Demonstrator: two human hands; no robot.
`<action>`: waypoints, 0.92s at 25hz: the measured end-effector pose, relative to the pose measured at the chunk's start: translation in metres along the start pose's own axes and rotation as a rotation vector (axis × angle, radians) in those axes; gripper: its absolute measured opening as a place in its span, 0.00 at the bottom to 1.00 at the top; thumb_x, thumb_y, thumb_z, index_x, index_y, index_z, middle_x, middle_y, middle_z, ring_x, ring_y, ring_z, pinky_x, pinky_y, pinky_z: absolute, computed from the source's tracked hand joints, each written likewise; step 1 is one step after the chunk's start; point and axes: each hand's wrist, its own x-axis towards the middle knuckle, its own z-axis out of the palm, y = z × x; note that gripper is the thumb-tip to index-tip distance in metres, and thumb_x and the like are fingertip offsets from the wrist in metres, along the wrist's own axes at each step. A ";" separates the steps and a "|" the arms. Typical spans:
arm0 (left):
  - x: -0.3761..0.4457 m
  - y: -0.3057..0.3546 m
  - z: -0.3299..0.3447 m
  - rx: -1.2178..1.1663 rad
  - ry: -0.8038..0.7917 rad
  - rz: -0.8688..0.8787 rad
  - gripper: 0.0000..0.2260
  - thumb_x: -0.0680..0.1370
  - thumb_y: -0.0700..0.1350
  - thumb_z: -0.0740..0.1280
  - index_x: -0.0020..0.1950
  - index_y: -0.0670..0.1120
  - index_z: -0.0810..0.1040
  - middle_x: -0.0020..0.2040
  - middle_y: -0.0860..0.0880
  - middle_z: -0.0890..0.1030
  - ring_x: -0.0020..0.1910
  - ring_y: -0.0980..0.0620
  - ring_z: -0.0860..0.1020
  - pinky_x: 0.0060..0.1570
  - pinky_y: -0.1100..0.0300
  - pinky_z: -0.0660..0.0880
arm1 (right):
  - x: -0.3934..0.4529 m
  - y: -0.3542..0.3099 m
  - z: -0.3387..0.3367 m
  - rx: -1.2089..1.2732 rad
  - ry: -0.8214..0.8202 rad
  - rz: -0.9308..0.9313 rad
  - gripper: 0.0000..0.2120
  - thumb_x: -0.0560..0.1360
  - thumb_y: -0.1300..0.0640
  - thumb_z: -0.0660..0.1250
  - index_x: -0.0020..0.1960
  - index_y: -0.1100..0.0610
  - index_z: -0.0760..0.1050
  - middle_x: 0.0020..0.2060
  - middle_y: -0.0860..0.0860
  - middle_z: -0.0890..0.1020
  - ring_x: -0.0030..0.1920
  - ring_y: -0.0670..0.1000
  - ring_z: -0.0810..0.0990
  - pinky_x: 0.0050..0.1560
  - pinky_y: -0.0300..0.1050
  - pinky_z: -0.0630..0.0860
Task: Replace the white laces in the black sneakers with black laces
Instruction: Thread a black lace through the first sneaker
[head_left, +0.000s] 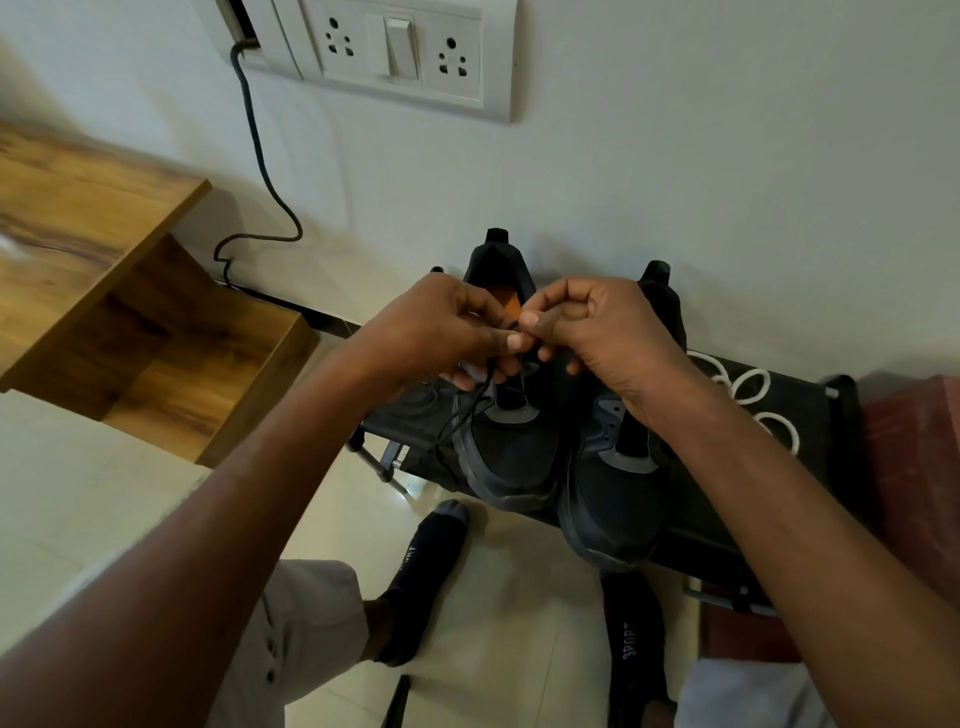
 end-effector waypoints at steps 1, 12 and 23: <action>0.000 0.000 0.002 -0.036 0.007 -0.001 0.09 0.79 0.43 0.73 0.56 0.40 0.83 0.45 0.42 0.87 0.47 0.42 0.87 0.41 0.57 0.82 | 0.001 0.000 0.001 -0.001 0.008 -0.009 0.03 0.78 0.58 0.75 0.50 0.57 0.84 0.39 0.53 0.88 0.36 0.46 0.81 0.31 0.37 0.74; 0.015 -0.023 0.024 0.424 0.210 0.058 0.05 0.81 0.39 0.70 0.53 0.44 0.86 0.33 0.46 0.84 0.28 0.51 0.84 0.33 0.57 0.84 | -0.004 0.018 0.007 -0.815 -0.185 -0.144 0.34 0.75 0.70 0.65 0.72 0.39 0.75 0.51 0.44 0.75 0.52 0.48 0.76 0.41 0.37 0.70; 0.020 -0.027 0.042 0.861 0.181 0.171 0.08 0.81 0.44 0.68 0.58 0.44 0.84 0.36 0.51 0.77 0.32 0.54 0.76 0.31 0.63 0.73 | 0.001 0.027 0.000 -0.731 -0.189 -0.128 0.29 0.75 0.69 0.69 0.65 0.39 0.77 0.62 0.46 0.78 0.58 0.50 0.79 0.51 0.44 0.80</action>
